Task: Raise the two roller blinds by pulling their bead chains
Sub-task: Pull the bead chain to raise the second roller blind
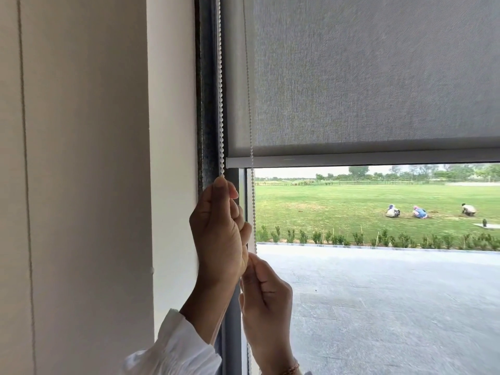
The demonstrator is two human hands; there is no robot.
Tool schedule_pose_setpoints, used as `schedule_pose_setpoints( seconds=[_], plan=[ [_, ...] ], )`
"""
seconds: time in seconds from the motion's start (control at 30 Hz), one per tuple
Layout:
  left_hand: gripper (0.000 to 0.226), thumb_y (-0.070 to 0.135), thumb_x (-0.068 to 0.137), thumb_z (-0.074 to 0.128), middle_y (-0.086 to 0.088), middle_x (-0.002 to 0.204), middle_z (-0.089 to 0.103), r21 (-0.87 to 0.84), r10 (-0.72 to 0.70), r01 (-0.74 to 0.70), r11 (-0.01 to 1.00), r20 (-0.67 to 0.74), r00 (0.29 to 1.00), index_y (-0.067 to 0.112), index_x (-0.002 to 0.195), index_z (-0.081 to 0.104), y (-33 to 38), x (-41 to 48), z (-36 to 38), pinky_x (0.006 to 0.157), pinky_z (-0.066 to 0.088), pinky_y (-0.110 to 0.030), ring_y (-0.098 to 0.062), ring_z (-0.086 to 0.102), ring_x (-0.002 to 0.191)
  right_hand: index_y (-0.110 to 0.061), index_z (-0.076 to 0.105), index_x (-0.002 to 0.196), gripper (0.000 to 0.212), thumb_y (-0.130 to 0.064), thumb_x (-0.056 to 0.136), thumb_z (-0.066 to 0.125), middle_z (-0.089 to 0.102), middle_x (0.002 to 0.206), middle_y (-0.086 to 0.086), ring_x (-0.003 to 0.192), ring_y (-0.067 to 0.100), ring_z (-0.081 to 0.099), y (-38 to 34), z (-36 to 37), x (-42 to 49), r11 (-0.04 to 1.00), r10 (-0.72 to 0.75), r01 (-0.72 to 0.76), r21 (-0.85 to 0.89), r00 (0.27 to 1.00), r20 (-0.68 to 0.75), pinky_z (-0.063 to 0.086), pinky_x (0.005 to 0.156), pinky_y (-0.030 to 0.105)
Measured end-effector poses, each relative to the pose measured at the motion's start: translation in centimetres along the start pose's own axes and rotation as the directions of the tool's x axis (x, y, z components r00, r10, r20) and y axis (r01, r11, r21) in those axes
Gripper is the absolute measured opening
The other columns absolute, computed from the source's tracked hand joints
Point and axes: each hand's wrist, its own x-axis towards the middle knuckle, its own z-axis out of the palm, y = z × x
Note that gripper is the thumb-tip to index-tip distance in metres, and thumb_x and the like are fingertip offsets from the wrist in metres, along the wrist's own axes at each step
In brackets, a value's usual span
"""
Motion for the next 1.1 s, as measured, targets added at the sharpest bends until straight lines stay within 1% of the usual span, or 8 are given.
schedule_pose_setpoints(
  seconds=[0.13,0.3,0.43,0.57,0.7,0.9,1.0,1.1],
  plan=[
    [0.046,0.021,0.094,0.044,0.009,0.038,0.027,-0.019,0.010,-0.010,1.000,0.008,1.000,0.022,0.049,0.052,-0.1,0.0,0.1,0.037,0.012,-0.010,-0.004,0.014,0.037,-0.022,0.063,0.079,0.022,-0.036,0.086,0.048,0.036,0.049,-0.011,0.048,0.012,0.031,0.3,0.0,0.1,1.000,-0.001,0.001,-0.020,1.000,-0.018,0.027,0.046,0.029],
    [0.046,0.021,0.095,0.044,0.009,0.038,0.027,-0.030,0.009,-0.009,1.000,0.006,1.000,0.021,0.049,0.051,-0.2,0.0,0.1,0.038,0.013,-0.009,-0.003,0.015,0.036,-0.030,0.063,0.078,0.018,-0.035,0.084,0.047,0.036,0.048,-0.010,0.046,0.010,0.031,0.4,0.0,0.2,0.999,-0.017,0.016,-0.046,1.000,-0.023,0.027,0.045,0.029],
    [0.048,0.020,0.095,0.043,0.009,0.038,0.026,-0.026,0.014,-0.014,1.000,0.001,1.000,0.021,0.048,0.051,-0.3,0.1,-0.1,0.039,0.012,-0.009,-0.004,0.014,0.036,-0.032,0.065,0.077,0.019,-0.035,0.084,0.048,0.039,0.049,-0.011,0.047,0.010,0.033,0.5,0.2,0.2,1.000,-0.014,0.014,-0.020,1.000,-0.021,0.028,0.047,0.027],
    [0.049,0.020,0.095,0.043,0.008,0.039,0.025,-0.023,0.018,-0.018,1.000,0.001,1.000,0.021,0.047,0.050,-0.4,0.2,-0.3,0.038,0.012,-0.010,-0.004,0.013,0.037,-0.030,0.065,0.077,0.019,-0.035,0.084,0.048,0.038,0.049,-0.009,0.047,0.012,0.032,0.7,0.4,0.2,1.000,-0.004,0.004,-0.008,1.000,-0.018,0.027,0.045,0.031],
    [0.047,0.019,0.096,0.042,0.009,0.038,0.025,-0.017,0.027,-0.026,0.999,0.007,1.000,0.021,0.049,0.050,-0.6,0.3,-0.5,0.038,0.011,-0.012,-0.004,0.014,0.036,-0.025,0.063,0.075,0.020,-0.034,0.085,0.048,0.038,0.050,-0.007,0.047,0.013,0.031,1.2,0.5,0.2,1.000,-0.006,0.005,-0.025,1.000,-0.018,0.026,0.044,0.033],
    [0.048,0.020,0.096,0.042,0.010,0.038,0.025,-0.001,0.000,0.000,1.000,0.000,1.000,0.020,0.048,0.048,-1.3,0.2,-1.0,0.041,0.011,-0.011,-0.004,0.014,0.036,-0.024,0.063,0.074,0.021,-0.035,0.085,0.048,0.036,0.051,-0.005,0.050,0.015,0.029,2.0,0.5,-0.2,0.999,0.040,-0.040,-0.019,0.999,-0.005,0.026,0.045,0.036],
    [0.046,0.020,0.096,0.042,0.010,0.038,0.026,-0.004,0.026,-0.026,1.000,0.010,1.000,0.020,0.049,0.048,-1.3,0.6,-0.9,0.040,0.011,-0.012,-0.004,0.015,0.036,-0.023,0.060,0.069,0.023,-0.036,0.084,0.048,0.036,0.049,-0.009,0.048,0.013,0.030,1.8,0.7,0.5,0.999,0.018,-0.018,-0.029,1.000,-0.016,0.026,0.045,0.032],
    [0.045,0.021,0.095,0.042,0.010,0.038,0.026,-0.008,0.025,-0.025,1.000,-0.005,1.000,0.021,0.051,0.050,-1.4,1.2,-1.0,0.038,0.012,-0.012,-0.003,0.016,0.035,-0.028,0.063,0.073,0.022,-0.038,0.083,0.047,0.039,0.045,-0.012,0.046,0.008,0.031,1.8,0.9,0.8,0.999,0.001,-0.002,-0.043,1.000,-0.012,0.025,0.045,0.024]
  ],
)
